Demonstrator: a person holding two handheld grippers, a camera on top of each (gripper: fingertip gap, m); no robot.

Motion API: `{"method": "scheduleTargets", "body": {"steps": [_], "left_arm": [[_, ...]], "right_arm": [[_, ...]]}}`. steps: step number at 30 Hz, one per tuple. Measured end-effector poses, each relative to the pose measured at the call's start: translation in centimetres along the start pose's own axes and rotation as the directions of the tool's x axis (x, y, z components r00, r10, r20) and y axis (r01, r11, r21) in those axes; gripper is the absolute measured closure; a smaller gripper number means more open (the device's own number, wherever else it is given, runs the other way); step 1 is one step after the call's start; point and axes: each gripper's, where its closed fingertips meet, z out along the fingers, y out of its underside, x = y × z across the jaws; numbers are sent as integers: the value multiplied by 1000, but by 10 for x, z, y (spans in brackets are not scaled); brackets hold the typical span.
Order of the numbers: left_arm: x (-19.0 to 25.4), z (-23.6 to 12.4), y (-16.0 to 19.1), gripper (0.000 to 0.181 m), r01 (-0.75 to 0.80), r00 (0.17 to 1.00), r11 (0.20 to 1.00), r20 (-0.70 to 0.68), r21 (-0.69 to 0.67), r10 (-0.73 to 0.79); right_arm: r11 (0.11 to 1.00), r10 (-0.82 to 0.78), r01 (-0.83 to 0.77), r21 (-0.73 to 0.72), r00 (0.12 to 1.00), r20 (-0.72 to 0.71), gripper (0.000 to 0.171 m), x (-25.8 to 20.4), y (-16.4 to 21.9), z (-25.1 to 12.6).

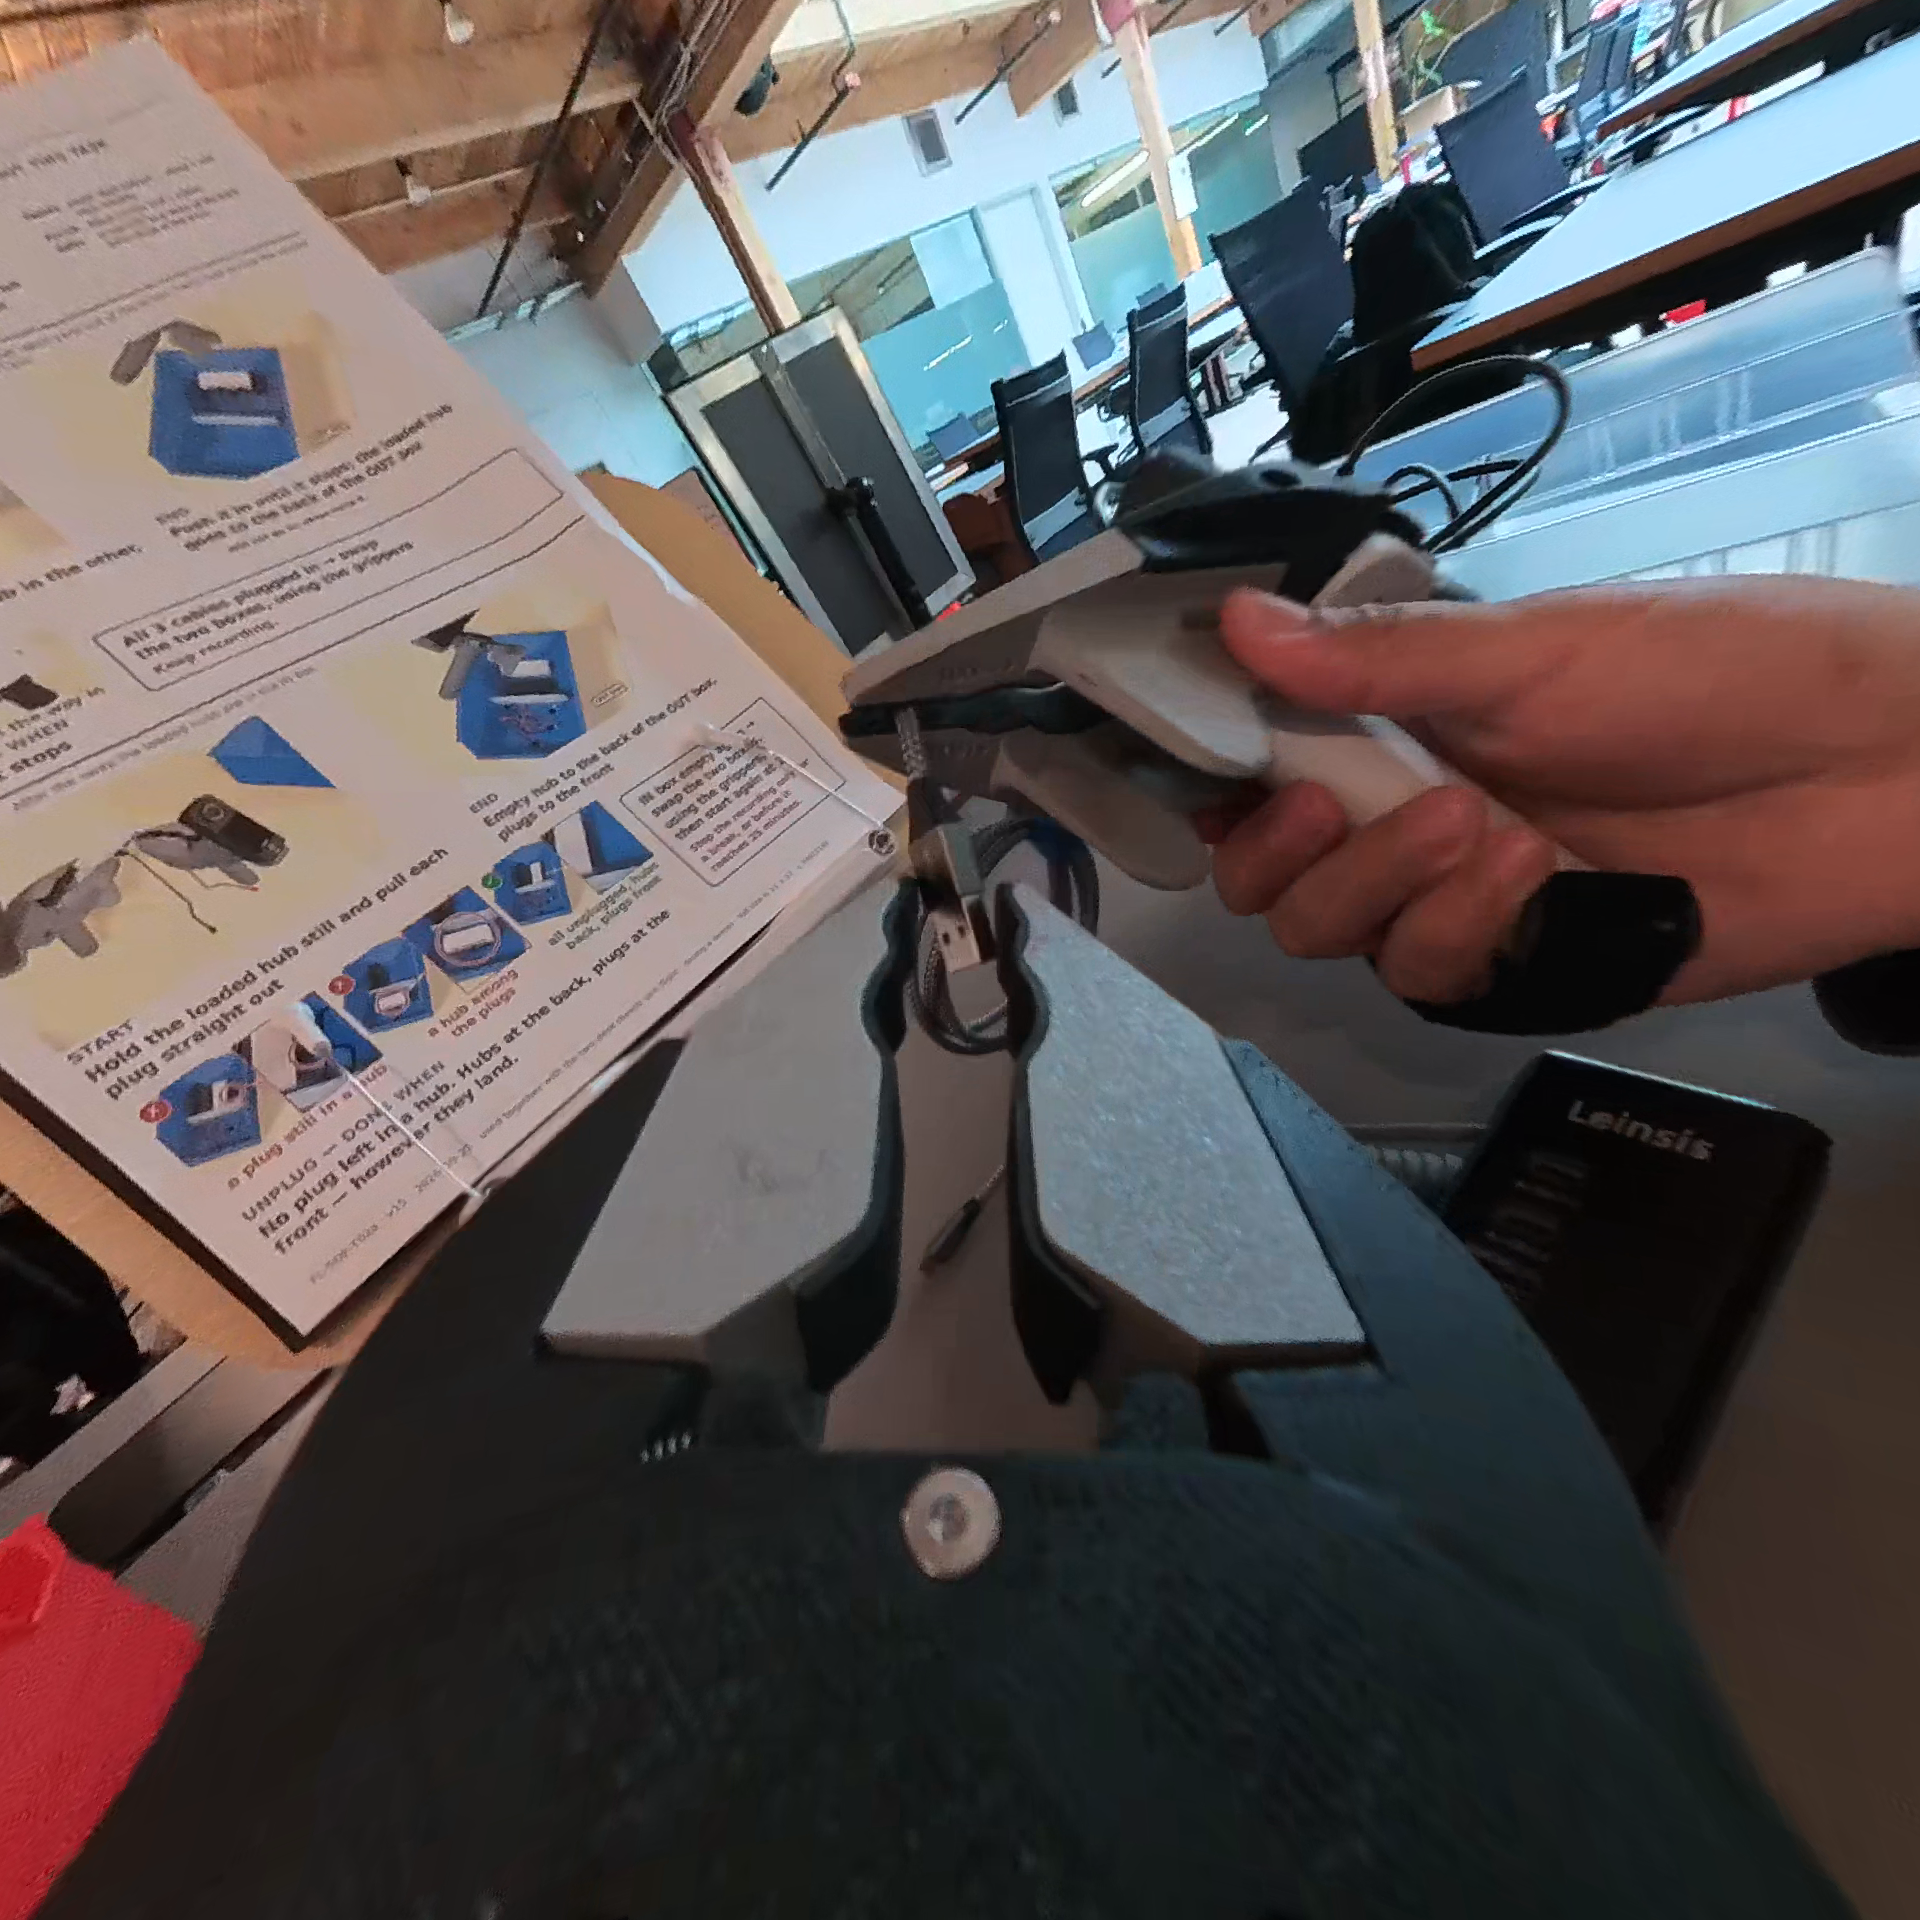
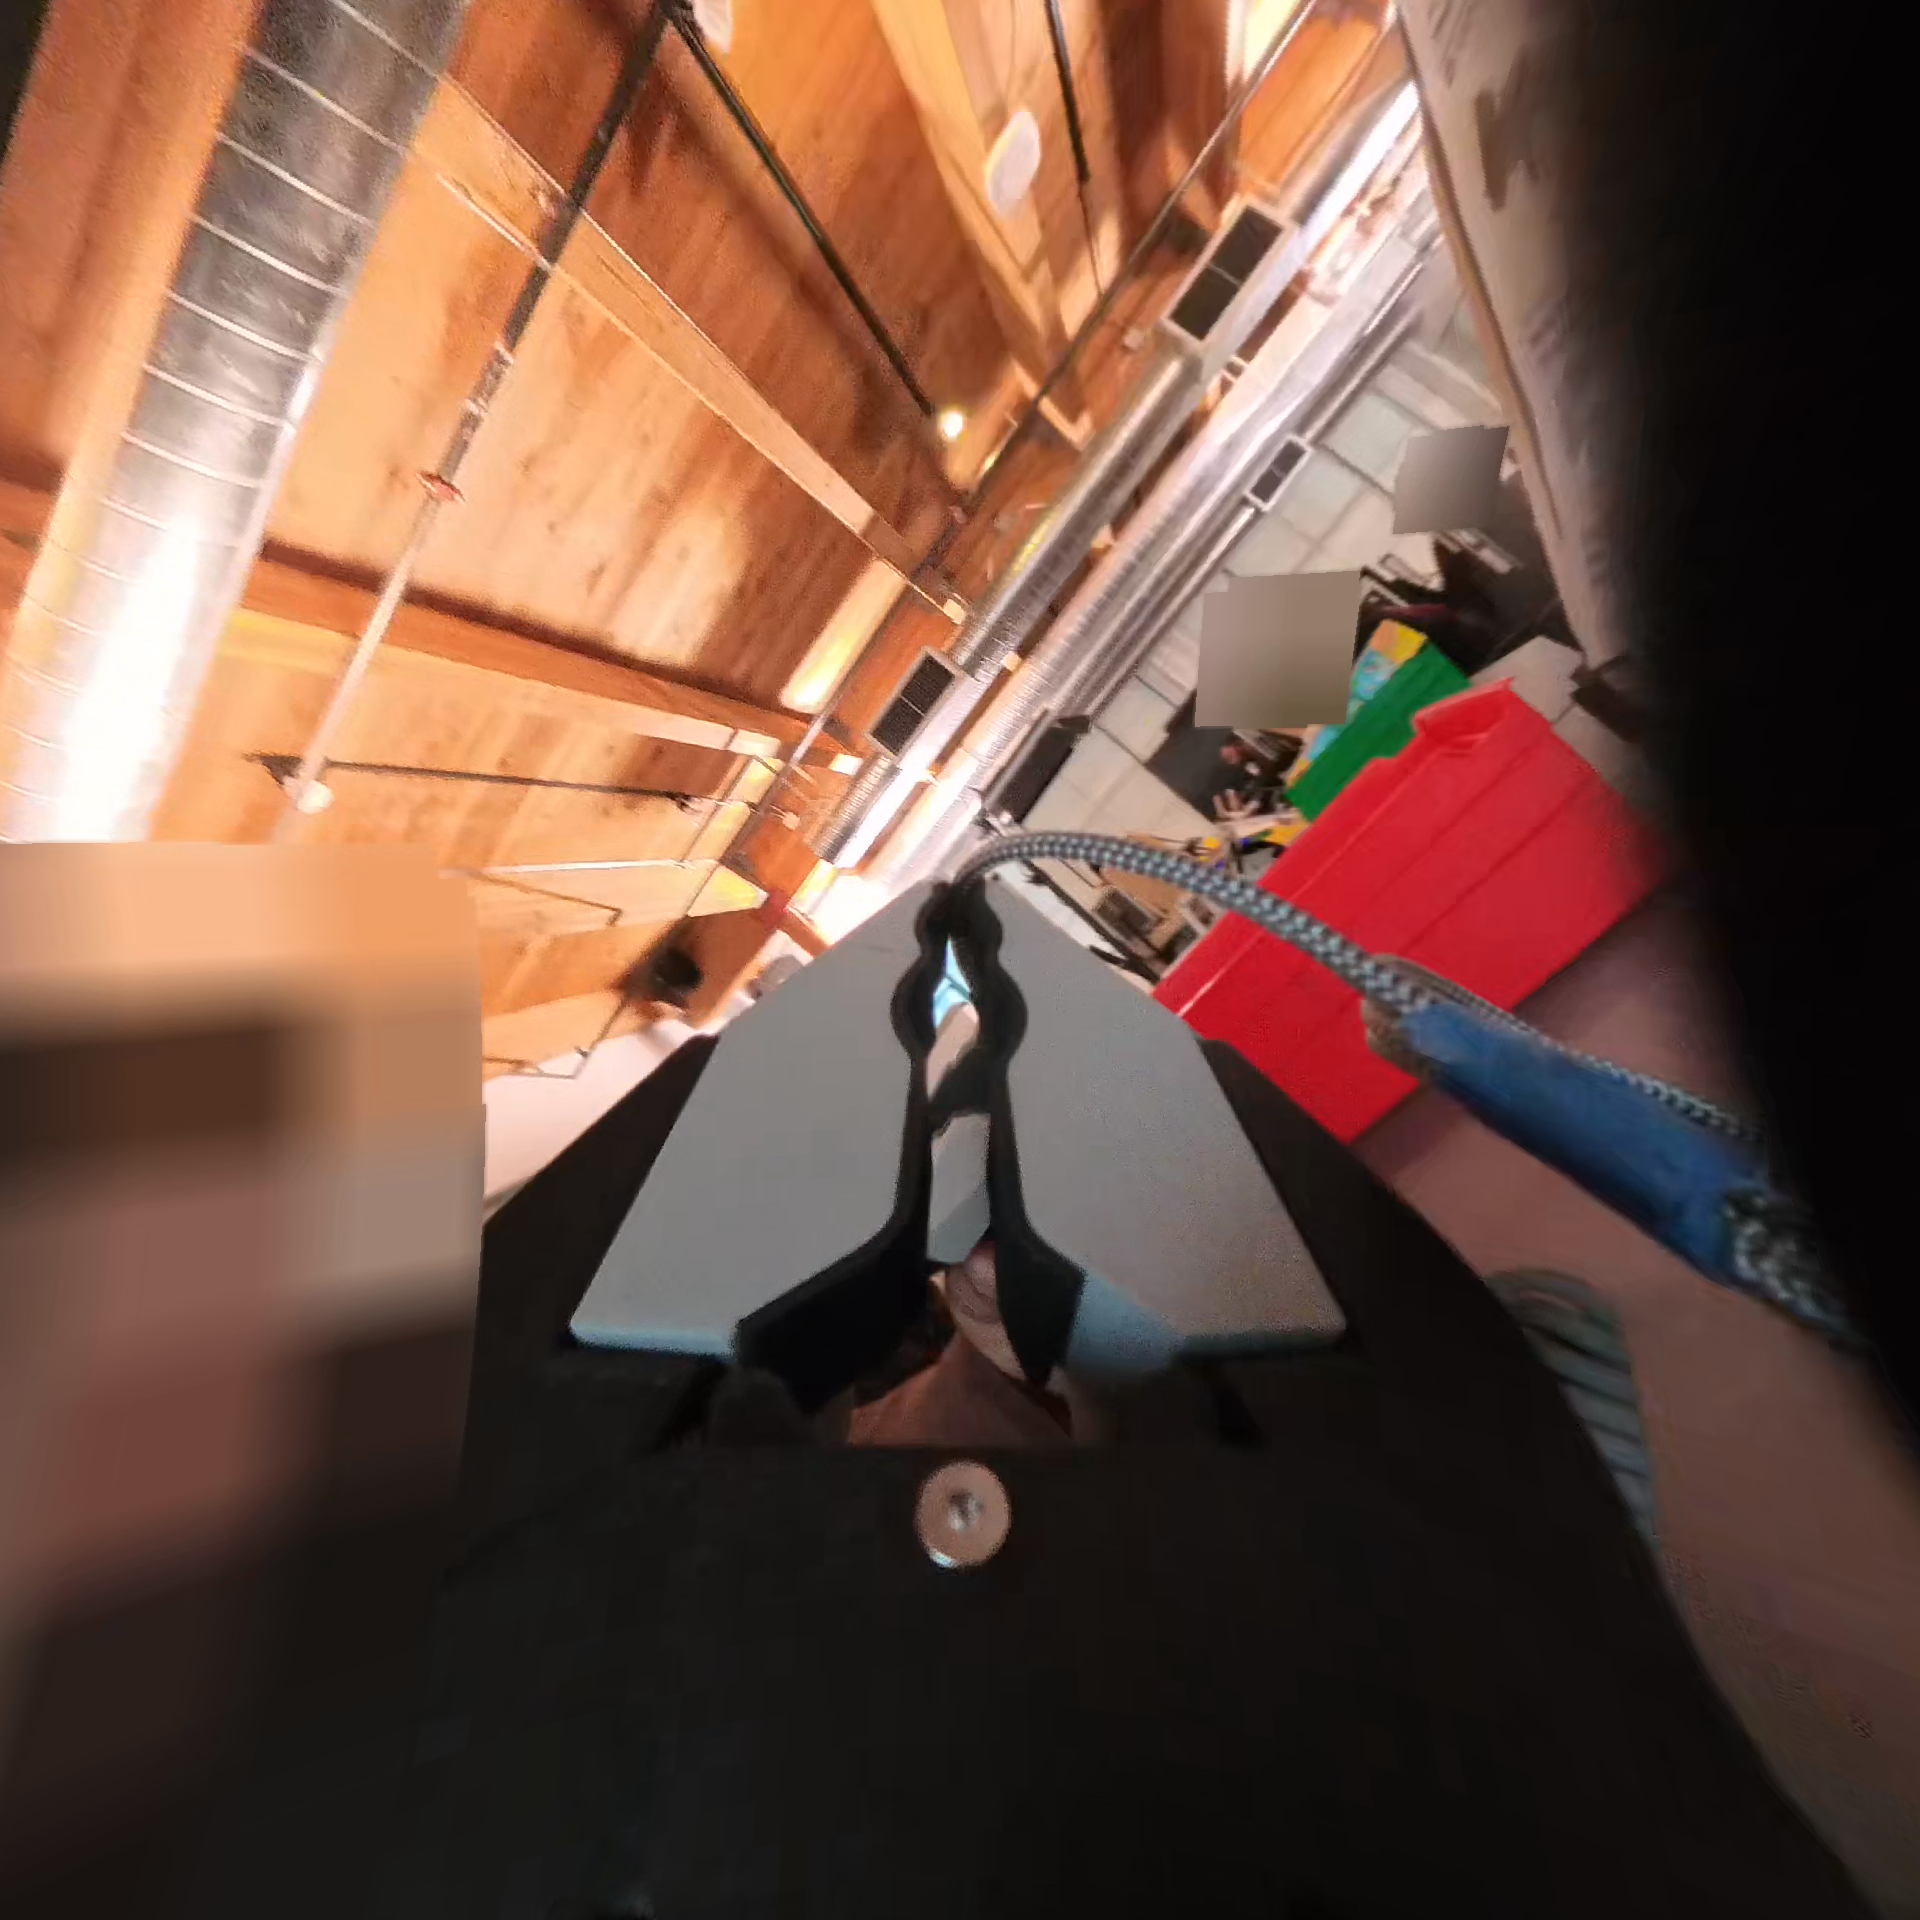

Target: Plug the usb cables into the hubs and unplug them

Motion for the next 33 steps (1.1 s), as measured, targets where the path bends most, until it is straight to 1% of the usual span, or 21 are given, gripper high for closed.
{"method": "scheduleTargets", "body": {"steps": [3, 6, 7, 9, 12, 15, 16, 19, 22, 25, 27, 30, 31, 33], "left_arm": [[-1, 0, 2, 169, 33, 999, 999, -11, -3, -33], [3, 3, 7, 158, 58, 998, 998, -34, -32, -59], [2, 4, 9, 160, 59, 998, 997, -27, -42, -60], [-3, 4, 12, 174, 53, 999, 997, -5, -58, -53], [-9, 1, 9, 177, 72, 997, 996, -2, -44, -72], [-13, -2, 5, 177, 57, 998, 998, 22, -26, -56], [-15, -3, 3, 177, 36, 999, 999, 36, -20, -35], [-15, -4, 0, 177, -44, 996, 999, 71, -18, 45], [-11, -3, 2, 177, -127, 988, 991, 86, -45, 131], [-9, -1, 5, 177, -127, 988, 990, 85, -62, 132], [-8, -1, 5, 178, -104, 992, 993, 69, -60, 108], [-6, 0, 8, 177, -97, 993, 993, 57, -72, 101], [-6, 1, 9, 177, -104, 992, 991, 60, -80, 109], [-6, 2, 12, 177, -121, 989, 988, 73, -100, 128]], "right_arm": [[994, -98, 96, -46, 993, -59, 171, 2, 6, 3], [974, -212, 201, -102, 971, -108, 171, 3, 13, 8], [965, -246, 233, -120, 962, -114, 171, 3, 16, 10], [945, -306, 286, -155, 944, -121, 171, 1, 21, 13], [915, -385, 359, -185, 913, -132, 171, -2, 23, 15], [894, -424, 393, -214, 897, -126, 168, -5, 26, 15], [885, -439, 405, -230, 891, -118, 168, -6, 28, 15], [834, -502, 451, -318, 859, -99, 157, -5, 37, 15], [777, -580, 507, -372, 807, -112, 157, -2, 41, 14], [720, -655, 557, -414, 743, -140, 158, 3, 42, 14], [687, -697, 584, -432, 697, -168, 167, 8, 40, 13], [662, -721, 588, -464, 668, -183, 166, 10, 41, 10], [658, -723, 584, -476, 667, -180, 164, 10, 42, 9], [654, -721, 577, -489, 672, -171, 154, 10, 44, 8]]}}
